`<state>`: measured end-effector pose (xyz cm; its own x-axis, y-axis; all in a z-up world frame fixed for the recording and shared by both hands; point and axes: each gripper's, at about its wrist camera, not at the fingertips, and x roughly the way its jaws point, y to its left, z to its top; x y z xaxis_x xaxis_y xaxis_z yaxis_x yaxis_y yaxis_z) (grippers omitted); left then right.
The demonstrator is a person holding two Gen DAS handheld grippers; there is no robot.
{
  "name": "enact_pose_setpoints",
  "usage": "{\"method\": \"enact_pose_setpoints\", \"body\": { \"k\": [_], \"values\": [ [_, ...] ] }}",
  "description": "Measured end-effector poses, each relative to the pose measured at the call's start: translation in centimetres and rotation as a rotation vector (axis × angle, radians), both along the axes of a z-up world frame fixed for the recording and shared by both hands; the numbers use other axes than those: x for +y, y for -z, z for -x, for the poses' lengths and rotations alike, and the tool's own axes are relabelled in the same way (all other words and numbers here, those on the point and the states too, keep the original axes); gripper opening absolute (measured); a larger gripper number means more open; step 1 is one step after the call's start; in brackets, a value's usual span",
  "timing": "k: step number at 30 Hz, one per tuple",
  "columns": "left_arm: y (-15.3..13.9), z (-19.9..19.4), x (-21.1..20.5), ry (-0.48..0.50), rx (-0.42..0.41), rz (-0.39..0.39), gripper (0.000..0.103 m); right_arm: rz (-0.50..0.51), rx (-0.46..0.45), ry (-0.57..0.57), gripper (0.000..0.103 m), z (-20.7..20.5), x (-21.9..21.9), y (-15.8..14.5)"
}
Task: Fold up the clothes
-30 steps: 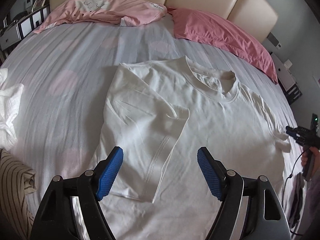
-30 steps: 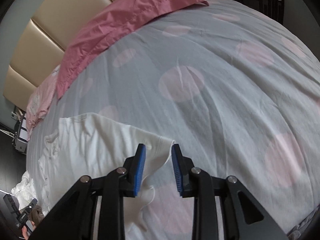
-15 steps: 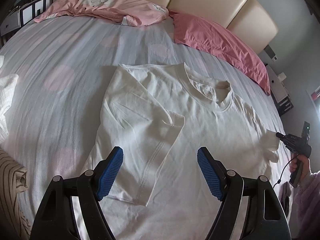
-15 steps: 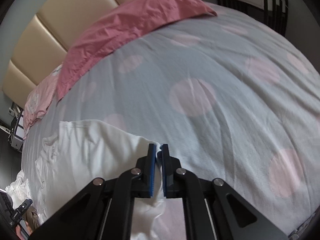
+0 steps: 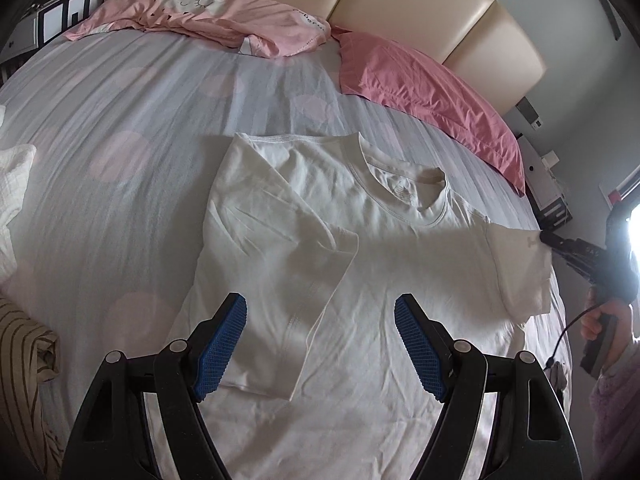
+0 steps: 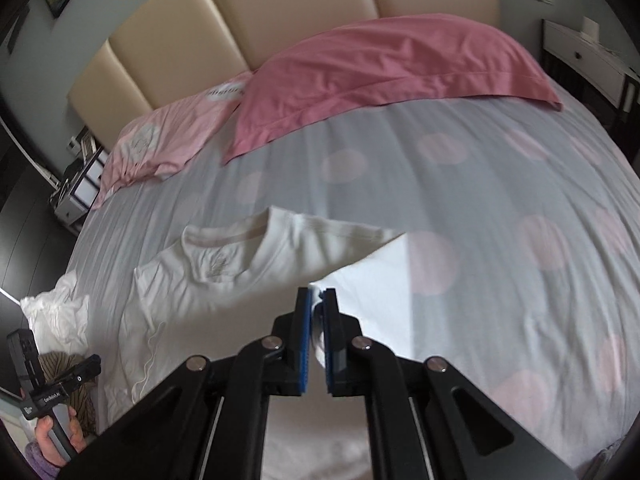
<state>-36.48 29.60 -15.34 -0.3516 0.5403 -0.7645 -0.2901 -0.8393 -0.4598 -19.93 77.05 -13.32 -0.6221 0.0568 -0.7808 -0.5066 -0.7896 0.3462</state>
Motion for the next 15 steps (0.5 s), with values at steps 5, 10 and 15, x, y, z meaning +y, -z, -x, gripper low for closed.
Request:
{"method": "enact_pose_setpoints", "body": {
  "k": [5,10,15],
  "values": [
    [0.7,0.4,-0.8,-0.005,-0.020,-0.011,0.078,0.034,-0.052,-0.033,0.005,2.6,-2.4,3.3],
    [1.6,0.7,-0.2,0.023,-0.035,-0.003,0.078,0.082,-0.116,-0.063,0.006,4.0,-3.7,7.1],
    [2.0,0.7,0.6,0.052,-0.042,0.010,0.078,0.092,-0.138,-0.097,0.009,3.6,-4.2,7.9]
  ]
}}
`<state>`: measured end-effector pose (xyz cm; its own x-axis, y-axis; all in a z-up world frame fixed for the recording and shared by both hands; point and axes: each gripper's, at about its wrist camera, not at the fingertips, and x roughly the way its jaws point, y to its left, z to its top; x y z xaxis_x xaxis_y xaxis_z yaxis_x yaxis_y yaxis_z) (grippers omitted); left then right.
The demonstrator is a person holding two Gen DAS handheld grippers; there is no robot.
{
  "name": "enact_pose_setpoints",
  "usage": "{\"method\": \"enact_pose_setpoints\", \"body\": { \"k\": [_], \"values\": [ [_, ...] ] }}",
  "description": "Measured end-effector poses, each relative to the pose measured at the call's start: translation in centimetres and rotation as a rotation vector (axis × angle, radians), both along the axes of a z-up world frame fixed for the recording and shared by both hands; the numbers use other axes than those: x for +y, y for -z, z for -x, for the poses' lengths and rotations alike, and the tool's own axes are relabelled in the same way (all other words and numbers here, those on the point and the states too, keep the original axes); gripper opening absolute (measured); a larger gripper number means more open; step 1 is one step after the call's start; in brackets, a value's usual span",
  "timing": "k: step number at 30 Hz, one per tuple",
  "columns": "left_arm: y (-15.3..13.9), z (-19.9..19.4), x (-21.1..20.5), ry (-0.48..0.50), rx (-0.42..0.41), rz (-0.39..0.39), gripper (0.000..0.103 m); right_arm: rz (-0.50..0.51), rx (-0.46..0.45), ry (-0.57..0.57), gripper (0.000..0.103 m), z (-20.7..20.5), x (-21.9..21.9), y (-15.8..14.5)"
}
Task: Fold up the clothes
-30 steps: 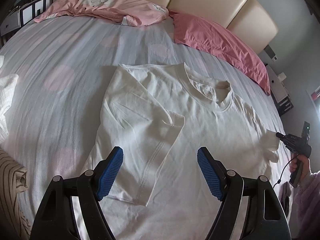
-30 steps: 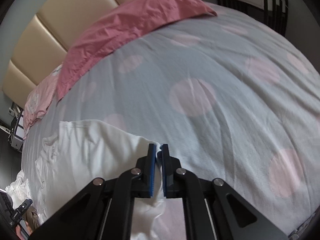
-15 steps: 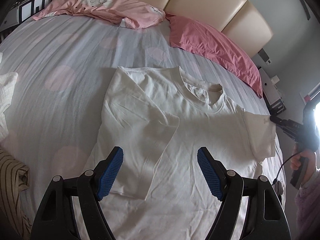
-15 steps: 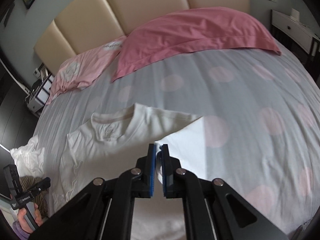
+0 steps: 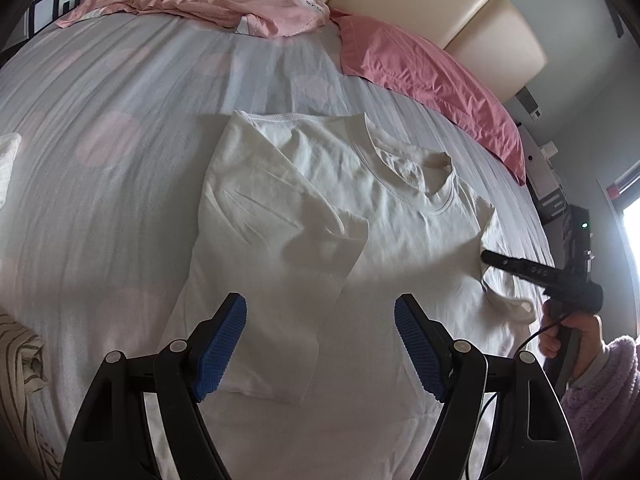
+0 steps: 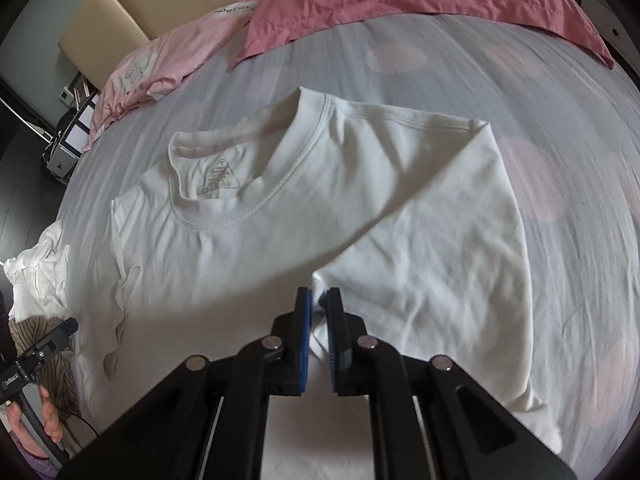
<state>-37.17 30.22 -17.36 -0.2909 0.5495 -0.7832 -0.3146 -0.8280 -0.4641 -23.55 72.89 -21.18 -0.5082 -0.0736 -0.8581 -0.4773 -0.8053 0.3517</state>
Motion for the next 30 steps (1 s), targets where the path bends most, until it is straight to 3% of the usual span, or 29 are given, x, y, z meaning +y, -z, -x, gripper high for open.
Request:
{"method": "enact_pose_setpoints", "body": {
  "k": [3,6,10,22,27,30],
  "values": [
    [-0.1,0.0,0.0,-0.003,-0.002,-0.009,0.078,-0.058,0.031,-0.010,0.010,-1.9,0.9,-2.6],
    [-0.4,-0.1,-0.1,-0.007,-0.006,-0.030,0.078,-0.144,0.015,-0.003,0.019,-4.3,2.2,-4.1],
    [-0.9,-0.5,0.2,0.007,0.002,-0.020,0.078,-0.124,-0.050,0.036,0.019,-7.4,2.9,-2.5],
    [-0.4,-0.8,1.0,0.036,-0.001,0.016,0.078,-0.109,-0.095,0.057,0.018,-13.5,0.3,1.3],
    [-0.5,-2.0,1.4,0.080,-0.014,0.040,0.078,-0.112,-0.049,0.046,0.018,-14.4,-0.5,-1.6],
    [-2.1,-3.8,1.8,0.139,-0.007,0.043,0.078,-0.148,-0.030,-0.002,0.019,-16.1,-2.7,-4.0]
  ]
}}
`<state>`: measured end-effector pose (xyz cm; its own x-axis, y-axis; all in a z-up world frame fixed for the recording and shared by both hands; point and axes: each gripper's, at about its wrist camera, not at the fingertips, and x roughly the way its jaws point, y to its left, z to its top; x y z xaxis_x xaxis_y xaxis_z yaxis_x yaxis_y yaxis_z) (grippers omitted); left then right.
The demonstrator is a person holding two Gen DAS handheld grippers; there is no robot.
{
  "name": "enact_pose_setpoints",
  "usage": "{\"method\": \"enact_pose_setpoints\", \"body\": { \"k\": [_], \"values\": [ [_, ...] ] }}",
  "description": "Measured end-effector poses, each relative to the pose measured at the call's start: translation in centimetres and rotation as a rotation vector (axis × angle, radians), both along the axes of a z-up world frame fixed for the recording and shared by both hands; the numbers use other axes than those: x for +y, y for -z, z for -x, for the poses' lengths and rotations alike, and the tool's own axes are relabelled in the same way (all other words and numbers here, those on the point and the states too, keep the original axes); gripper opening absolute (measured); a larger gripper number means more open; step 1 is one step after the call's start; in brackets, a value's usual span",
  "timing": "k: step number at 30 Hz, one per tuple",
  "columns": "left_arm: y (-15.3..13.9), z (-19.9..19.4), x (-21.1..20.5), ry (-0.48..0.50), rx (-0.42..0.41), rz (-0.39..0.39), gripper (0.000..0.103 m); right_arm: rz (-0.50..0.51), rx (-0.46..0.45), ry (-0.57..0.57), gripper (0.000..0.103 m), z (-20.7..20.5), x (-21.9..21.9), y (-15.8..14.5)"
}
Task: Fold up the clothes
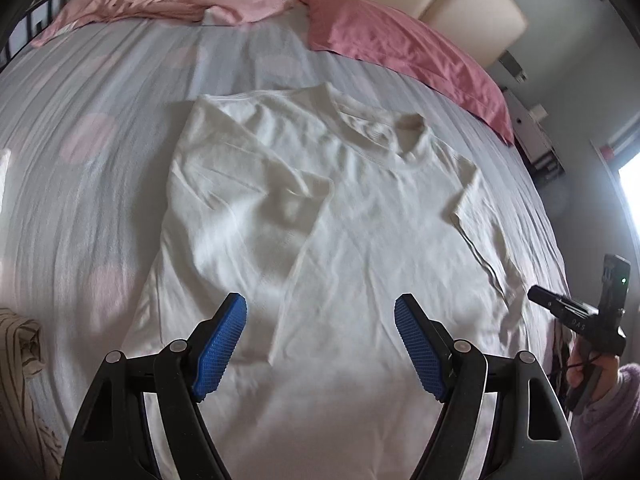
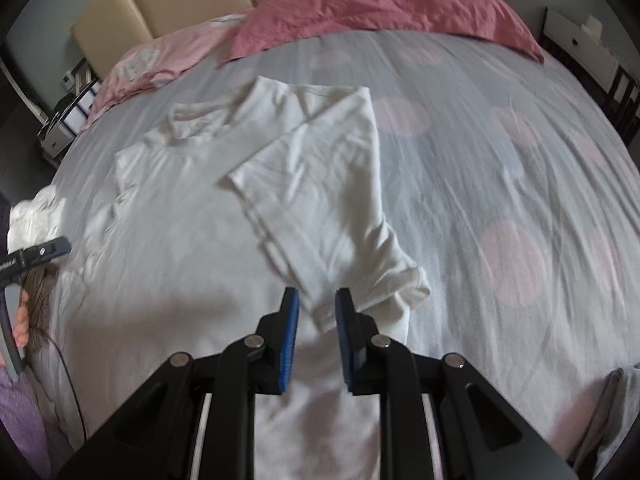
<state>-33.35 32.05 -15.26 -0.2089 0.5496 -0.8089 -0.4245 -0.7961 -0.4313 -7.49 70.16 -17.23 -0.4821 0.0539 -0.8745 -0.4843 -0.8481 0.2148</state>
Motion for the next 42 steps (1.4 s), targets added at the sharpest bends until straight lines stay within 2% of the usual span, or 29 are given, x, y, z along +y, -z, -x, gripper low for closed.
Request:
{"method": "enact_pose_setpoints", "body": {
  "k": [4,6,10,14,20,23,28,32,35,38,40,42],
  "values": [
    [-2.6,-3.3,0.1,0.104,-0.005,-0.024,0.078,0.032,-0.038,-0.083,0.019,-2.9,-3.3,-1.4],
    [-3.7,-5.5,-0.4,0.170,-0.014,0.008,0.078,0.067,-0.068,-0.111,0.019,-4.8,-5.0,-1.6],
    [-5.2,-9.5,-2.8,0.260,-0.041,0.123,0.078,0.096,-0.139,-0.135,0.019,-9.0,-7.9,-1.7],
    [-4.4,-12.4,-6.8,0.272,-0.098,0.254,0.078,0.132,-0.235,-0.085,0.019,-13.9,-8.7,-0.3],
    [-1.0,-15.4,-12.2,0.231,-0.250,0.353,0.078,0.147,-0.343,0.011,0.019,-19.4,-8.2,1.7],
    [1.1,-16.0,-13.9,0.202,-0.320,0.369,0.078,0.171,-0.371,0.055,0.019,-20.8,-7.6,2.8],
    [4.1,-16.1,-14.8,0.154,-0.398,0.404,0.078,0.220,-0.382,0.155,0.020,-22.4,-6.1,4.8],
    [5.7,-16.6,-14.2,0.138,-0.445,0.374,0.078,0.281,-0.364,0.195,0.020,-23.3,-5.3,5.5],
    [6.8,-17.2,-13.6,0.130,-0.450,0.391,0.078,0.295,-0.373,0.191,0.020,-23.5,-5.3,6.0],
    [7.1,-17.8,-13.3,0.122,-0.415,0.415,0.077,0.285,-0.391,0.176,0.020,-23.4,-5.6,6.4],
    [7.0,-18.1,-13.5,0.108,-0.391,0.407,0.071,0.271,-0.400,0.162,0.019,-23.3,-5.7,6.5],
    [6.6,-18.3,-13.9,0.088,-0.364,0.405,0.054,0.264,-0.401,0.141,0.016,-23.2,-6.0,6.4]
  ]
}}
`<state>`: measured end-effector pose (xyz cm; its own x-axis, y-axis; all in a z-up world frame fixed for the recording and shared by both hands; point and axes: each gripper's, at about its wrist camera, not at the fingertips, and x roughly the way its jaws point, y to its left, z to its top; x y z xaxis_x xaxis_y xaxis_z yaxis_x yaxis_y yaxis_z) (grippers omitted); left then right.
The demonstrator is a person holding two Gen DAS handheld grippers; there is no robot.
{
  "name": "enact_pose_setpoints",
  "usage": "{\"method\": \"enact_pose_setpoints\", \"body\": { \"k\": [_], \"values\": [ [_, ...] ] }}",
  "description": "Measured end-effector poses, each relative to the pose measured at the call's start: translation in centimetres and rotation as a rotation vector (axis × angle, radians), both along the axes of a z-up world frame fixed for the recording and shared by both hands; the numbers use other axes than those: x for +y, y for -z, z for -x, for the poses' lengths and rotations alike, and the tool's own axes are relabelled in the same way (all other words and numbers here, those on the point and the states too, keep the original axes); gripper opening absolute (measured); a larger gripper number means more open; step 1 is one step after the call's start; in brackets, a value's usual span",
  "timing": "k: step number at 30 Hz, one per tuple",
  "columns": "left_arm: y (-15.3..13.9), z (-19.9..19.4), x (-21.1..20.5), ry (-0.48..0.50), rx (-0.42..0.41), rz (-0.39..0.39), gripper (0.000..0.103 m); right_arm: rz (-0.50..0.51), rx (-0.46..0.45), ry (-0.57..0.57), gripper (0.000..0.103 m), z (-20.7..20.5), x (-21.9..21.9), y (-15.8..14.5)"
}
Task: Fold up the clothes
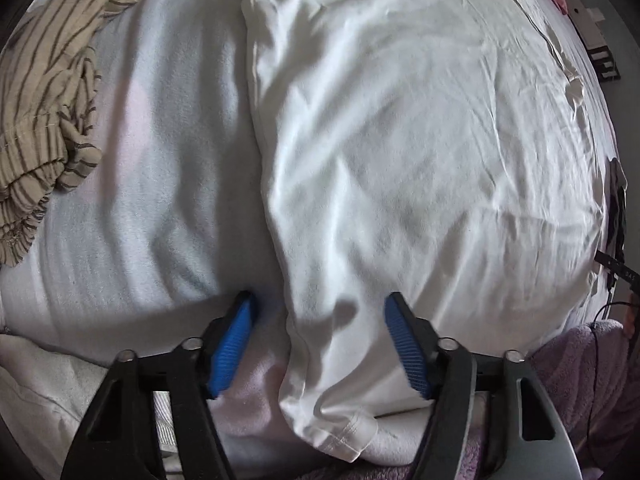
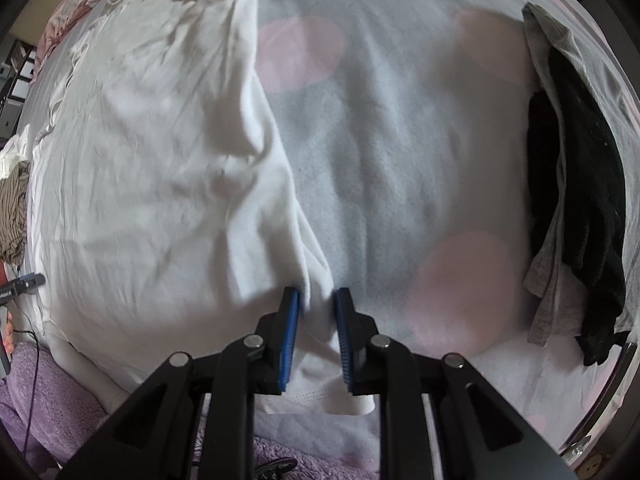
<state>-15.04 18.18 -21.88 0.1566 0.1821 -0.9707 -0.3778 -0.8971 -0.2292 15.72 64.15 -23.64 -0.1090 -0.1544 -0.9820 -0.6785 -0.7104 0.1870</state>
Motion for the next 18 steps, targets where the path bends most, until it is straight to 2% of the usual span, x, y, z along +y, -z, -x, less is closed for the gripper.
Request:
{"method": "enact_pose_setpoints", "body": {
  "k": [1,3,6,11,14,18],
  "values": [
    [-0.2,-0.1,-0.2,-0.008,0.010,-0.010,0.048,0.001,0.002,-0.010,0.013,0.1,-0.2,0.0],
    [-0.7,-0.2,-0.7,-0.027,0.019,-0.043,0.023,-0.012,0.000,-0.030,0.009,0.1,-0.5,-0.2],
    [-0.7,-0.5,-0.9,-0.022,0.007,-0.067,0.009,-0.036,0.002,-0.063,0.004,0.2,-1.0,-0.6],
    [-1.5,-0.9,-1.0,-0.011,0.029,-0.109,0.004,-0.045,0.050,-0.084,0.003,-0.2,-1.4,-1.7],
    [-3.3,-0.7,-1.5,-0.022,0.080,-0.188,0.004,-0.044,0.097,-0.064,0.003,-0.8,-0.9,-2.9],
    [-5.6,0.2,-1.0,-0.025,0.136,-0.249,0.004,-0.030,0.184,-0.019,0.003,-1.3,0.5,-5.0]
  ]
}}
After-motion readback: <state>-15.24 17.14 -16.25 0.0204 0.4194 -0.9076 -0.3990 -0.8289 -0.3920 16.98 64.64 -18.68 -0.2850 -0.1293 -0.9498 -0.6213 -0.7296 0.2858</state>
